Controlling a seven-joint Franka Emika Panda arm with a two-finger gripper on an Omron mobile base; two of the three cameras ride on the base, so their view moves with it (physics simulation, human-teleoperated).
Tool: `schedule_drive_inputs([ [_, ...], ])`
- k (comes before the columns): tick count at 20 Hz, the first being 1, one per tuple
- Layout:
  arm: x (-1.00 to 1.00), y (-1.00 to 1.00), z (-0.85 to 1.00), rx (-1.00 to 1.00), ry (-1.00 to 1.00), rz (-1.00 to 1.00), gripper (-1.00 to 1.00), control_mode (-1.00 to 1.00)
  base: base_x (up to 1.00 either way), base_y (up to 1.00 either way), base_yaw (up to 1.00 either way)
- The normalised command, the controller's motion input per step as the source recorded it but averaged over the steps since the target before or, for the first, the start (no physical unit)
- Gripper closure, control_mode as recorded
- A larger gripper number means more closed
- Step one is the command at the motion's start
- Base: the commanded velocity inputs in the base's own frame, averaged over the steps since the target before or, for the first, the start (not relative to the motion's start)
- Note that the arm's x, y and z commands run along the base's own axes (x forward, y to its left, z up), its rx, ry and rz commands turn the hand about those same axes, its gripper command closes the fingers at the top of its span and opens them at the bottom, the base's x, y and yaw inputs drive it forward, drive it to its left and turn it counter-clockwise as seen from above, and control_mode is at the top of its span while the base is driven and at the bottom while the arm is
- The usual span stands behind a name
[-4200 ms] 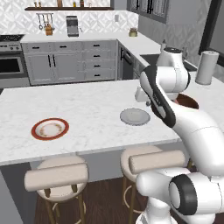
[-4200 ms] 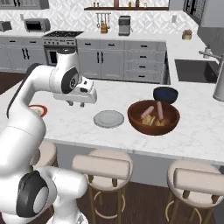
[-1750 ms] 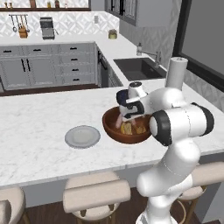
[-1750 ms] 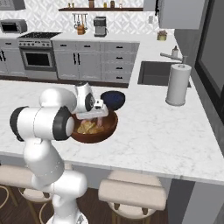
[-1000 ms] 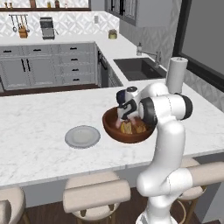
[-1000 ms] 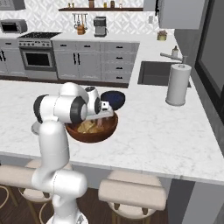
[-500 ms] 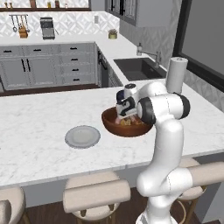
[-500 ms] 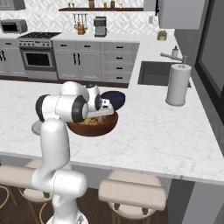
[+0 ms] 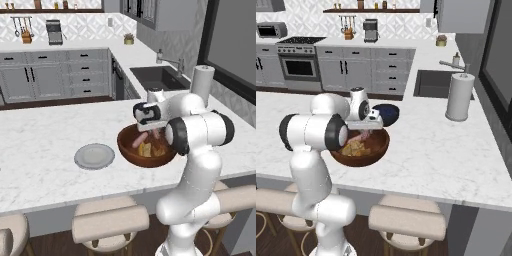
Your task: Place one bun and one sausage from the bowl on each plate.
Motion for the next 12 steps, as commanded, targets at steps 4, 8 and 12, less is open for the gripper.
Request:
schedule_drive_inputs([
  [4, -0.94, 0.70, 0.98, 0.00, 0.11, -0.02, 1.00, -1.00, 0.00, 0.00, 0.00],
  [8, -0.76, 1.00, 0.60, 0.00, 0.16, 0.00, 1.00, -1.00, 0.00, 0.00, 0.00],
  [12, -0.19, 1.00, 0.32, -0.03, 0.10, 0.00, 1.00, -1.00, 0.00, 0.00, 0.00],
])
